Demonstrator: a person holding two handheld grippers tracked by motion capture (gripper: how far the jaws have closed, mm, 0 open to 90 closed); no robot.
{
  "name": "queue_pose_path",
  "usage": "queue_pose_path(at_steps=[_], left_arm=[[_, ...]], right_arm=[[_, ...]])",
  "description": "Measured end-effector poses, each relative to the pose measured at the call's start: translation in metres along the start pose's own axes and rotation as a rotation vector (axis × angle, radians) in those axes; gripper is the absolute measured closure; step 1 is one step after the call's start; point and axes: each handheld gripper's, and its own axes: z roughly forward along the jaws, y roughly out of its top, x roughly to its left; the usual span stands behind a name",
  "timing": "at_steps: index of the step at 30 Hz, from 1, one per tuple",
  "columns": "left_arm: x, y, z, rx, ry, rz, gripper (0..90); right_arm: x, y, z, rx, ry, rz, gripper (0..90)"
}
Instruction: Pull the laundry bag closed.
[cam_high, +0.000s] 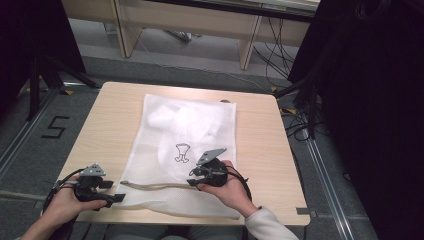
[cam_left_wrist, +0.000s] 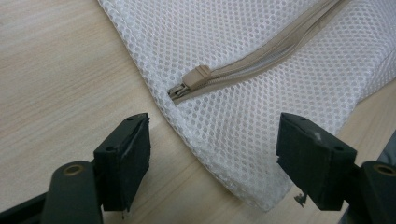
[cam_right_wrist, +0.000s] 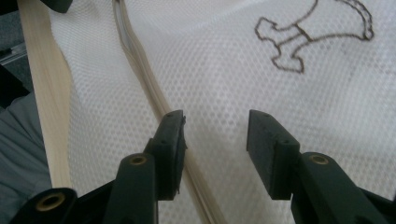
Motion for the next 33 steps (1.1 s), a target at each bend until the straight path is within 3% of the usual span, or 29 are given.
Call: queue_pose_path(at_steps=[6,13,18,21,24,30,33], left_arm=[[-0.001,0.0,0.001,0.0,-0.006,-0.002,26.1],[-0.001,0.0,0.002,0.005,-0.017,0.002,26.1],[0.0,0.0,0.002,0.008,-0.019,-0.001,26.3],[0.0,0.0,0.002,0.012,-0.018,-0.003,26.4],[-0.001,0.0,0.003,0.011,-0.024,0.001,26.2],[-0.001,0.0,0.003,0.013,-0.024,-0.001,26.4],[-0.001,0.0,0.003,0.008,-0.021,-0.008,26.5]], right_arm=[[0.008,0.021,0.014,-0.013,0.023,-0.041,59.5],[0.019,0.044,0.034,0.011,0.039,-0.092,62.2],[0.03,0.06,0.052,0.018,0.095,-0.094,64.4],[0.034,0.069,0.061,0.017,0.111,-0.125,65.7],[0.038,0.075,0.066,0.029,0.119,-0.114,67.3],[0.051,0.09,0.089,0.041,0.16,-0.144,70.1],[0.055,0.098,0.102,0.067,0.166,-0.113,72.7]])
